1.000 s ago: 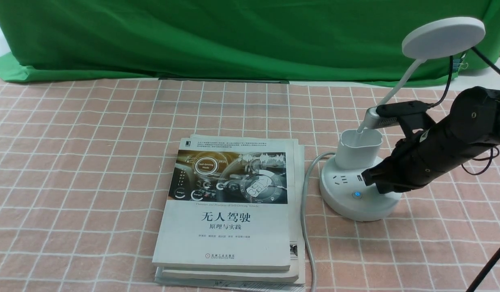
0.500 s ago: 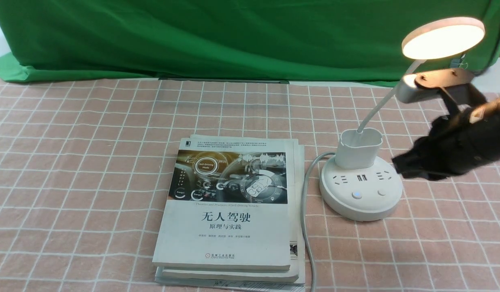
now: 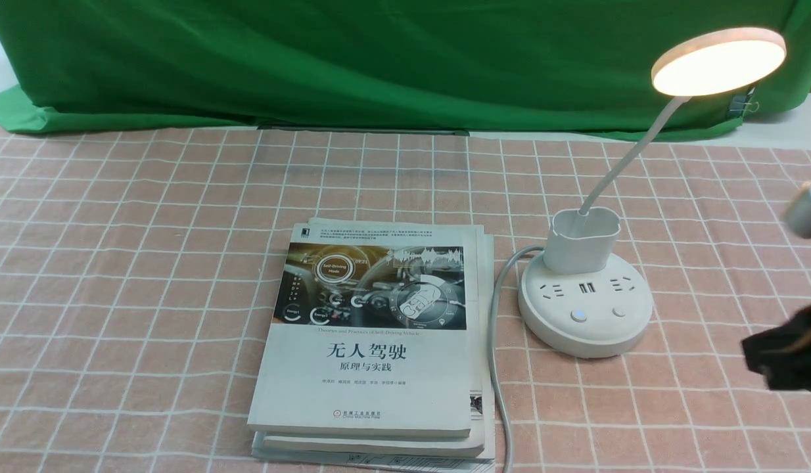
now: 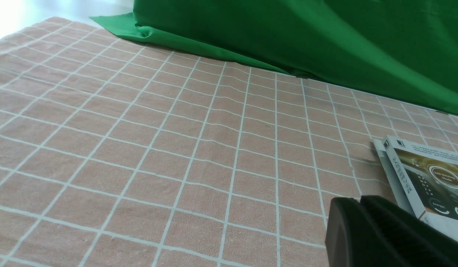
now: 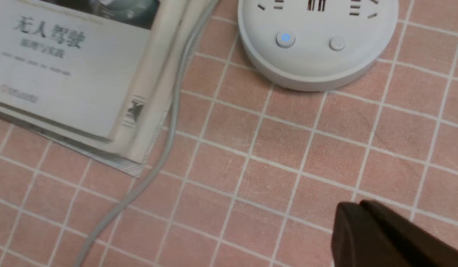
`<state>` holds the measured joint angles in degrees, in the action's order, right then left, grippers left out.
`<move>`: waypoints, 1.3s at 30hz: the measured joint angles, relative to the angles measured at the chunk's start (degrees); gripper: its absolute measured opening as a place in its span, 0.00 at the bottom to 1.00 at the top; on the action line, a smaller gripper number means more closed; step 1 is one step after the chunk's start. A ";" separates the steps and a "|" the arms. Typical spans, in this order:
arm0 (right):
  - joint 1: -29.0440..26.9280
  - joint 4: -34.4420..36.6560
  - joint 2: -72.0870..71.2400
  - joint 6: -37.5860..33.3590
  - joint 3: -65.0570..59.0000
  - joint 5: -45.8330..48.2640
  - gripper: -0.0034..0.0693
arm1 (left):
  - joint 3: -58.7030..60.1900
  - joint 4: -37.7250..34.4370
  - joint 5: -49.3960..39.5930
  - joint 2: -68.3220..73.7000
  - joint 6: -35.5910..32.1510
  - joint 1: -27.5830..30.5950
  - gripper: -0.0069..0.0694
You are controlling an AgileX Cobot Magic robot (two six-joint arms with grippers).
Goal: Turn on the table lamp on the pink coffee tablecloth with your hand.
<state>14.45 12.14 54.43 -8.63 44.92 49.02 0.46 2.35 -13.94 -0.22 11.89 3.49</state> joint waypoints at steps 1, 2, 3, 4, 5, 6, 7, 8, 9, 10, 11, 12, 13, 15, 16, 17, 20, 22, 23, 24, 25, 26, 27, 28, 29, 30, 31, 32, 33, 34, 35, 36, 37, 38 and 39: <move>0.00 0.00 -1.68 -0.02 -0.08 0.21 0.10 | 0.00 0.00 0.00 0.00 0.00 0.00 0.12; 0.00 0.00 -3.19 -0.02 -0.13 0.21 0.10 | 0.00 0.00 0.00 0.00 0.00 0.00 0.12; 0.00 0.00 -4.78 -0.02 -0.15 -0.08 0.10 | 0.00 0.00 0.00 0.00 0.00 0.00 0.12; 0.00 0.00 -5.94 -0.02 -0.15 -0.47 0.10 | 0.00 0.00 0.00 0.00 0.00 0.00 0.12; 0.00 0.00 -6.79 0.00 -0.15 -0.87 0.10 | 0.00 0.00 0.00 0.00 0.00 0.00 0.12; 0.00 0.04 -7.76 0.00 -0.20 -1.36 0.11 | 0.00 0.00 0.00 0.00 0.00 0.00 0.12; 0.00 0.04 -8.60 0.00 -0.20 -1.79 0.11 | 0.00 0.00 0.00 0.00 0.00 0.00 0.12; 0.00 0.04 -9.23 0.00 -0.20 -2.04 0.12 | 0.00 0.00 0.00 0.00 0.00 0.00 0.12; 0.00 0.04 -9.99 0.00 -0.20 -2.44 0.13 | 0.00 0.00 0.00 0.00 0.00 0.00 0.12; 0.00 0.04 -10.45 0.00 -0.20 -2.71 0.13 | 0.00 0.00 0.00 0.00 0.00 0.00 0.12; 0.00 0.04 -10.65 0.00 -0.20 -2.95 0.14 | 0.00 0.00 0.00 0.00 0.00 0.00 0.12; 0.00 0.04 -10.79 0.05 -0.20 -3.31 0.14 | 0.00 0.00 0.00 0.00 0.00 0.00 0.12; 0.00 0.04 -10.92 0.04 -0.20 -3.78 0.14 | 0.00 0.00 0.00 0.00 0.00 0.00 0.12; -0.03 0.20 -10.97 0.04 -0.20 -4.96 0.14 | 0.00 0.00 0.00 0.00 0.00 0.00 0.12; -0.47 0.54 -11.19 -0.01 -0.46 -5.83 0.13 | 0.00 0.00 0.00 0.00 0.00 0.00 0.12; -1.00 0.65 -11.65 -0.01 -1.08 -6.90 0.11 | 0.00 0.00 0.00 0.00 0.00 0.00 0.12; -4.47 1.13 -16.22 -1.05 -6.14 -12.63 0.08 | 0.00 0.00 0.00 0.00 0.00 0.00 0.12; -6.69 1.20 -21.18 -2.66 -11.29 -17.30 0.08 | 0.00 0.00 0.00 0.00 -0.08 0.00 0.12; -7.24 1.20 -22.89 -3.38 -13.30 -19.12 0.08 | 0.00 0.00 0.00 0.00 -0.08 0.00 0.12; -8.27 1.20 -27.14 -4.41 -18.31 -23.52 0.08 | 0.00 0.00 0.00 0.00 -0.08 0.00 0.12; -8.72 1.20 -29.63 -4.83 -21.31 -26.16 0.08 | 0.00 0.00 0.00 0.00 -0.08 0.00 0.12; -9.22 1.20 -32.67 -5.06 -25.04 -29.26 0.08 | 0.00 0.00 0.00 0.00 -0.08 0.00 0.12; -9.78 1.24 -36.12 -5.29 -29.32 -32.62 0.08 | 0.00 0.00 0.00 0.00 -0.08 0.00 0.12; -10.05 1.24 -37.68 -5.52 -31.35 -34.06 0.08 | 0.00 0.00 0.00 0.00 -0.08 0.00 0.12; -10.49 1.24 -40.05 -5.68 -34.51 -36.09 0.08 | 0.00 0.00 0.00 0.00 -0.08 0.00 0.12; -11.05 1.26 -42.38 -5.78 -37.87 -37.92 0.08 | 0.00 0.00 0.00 0.00 -0.08 0.00 0.12; -11.16 1.26 -42.73 -5.84 -38.89 -38.34 0.08 | 0.00 0.00 0.00 0.00 -0.08 0.00 0.12; -11.90 1.26 -44.80 -5.84 -42.10 -39.64 0.08 | 0.00 0.00 0.00 0.00 -0.08 0.00 0.12; -12.18 1.26 -45.94 -5.89 -43.47 -39.86 0.08 | 0.00 0.00 0.00 0.00 -0.08 0.00 0.12; -12.58 1.26 -46.88 -5.89 -44.58 -40.06 0.08 | 0.00 0.00 0.00 0.00 -0.08 0.00 0.12; -12.84 1.26 -47.83 -5.89 -45.12 -40.12 0.08 | 0.00 0.00 0.00 0.00 -0.08 0.00 0.12; -13.07 1.14 -48.43 -5.89 -45.27 -39.70 0.08 | 0.00 0.00 0.00 0.00 -0.08 0.00 0.12; -13.37 0.83 -49.59 -5.89 -45.31 -38.91 0.08 | 0.00 0.00 0.00 0.00 -0.08 0.00 0.12; -13.76 0.70 -50.62 -5.89 -45.31 -37.91 0.08 | 0.00 0.00 0.00 0.00 -0.08 0.00 0.12; -14.09 0.56 -51.58 -5.89 -45.31 -37.22 0.08 | 0.00 0.00 0.00 0.00 -0.08 0.00 0.12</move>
<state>0.36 12.71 2.85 -14.52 -0.39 11.80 0.46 2.35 -13.94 -0.22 11.81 3.49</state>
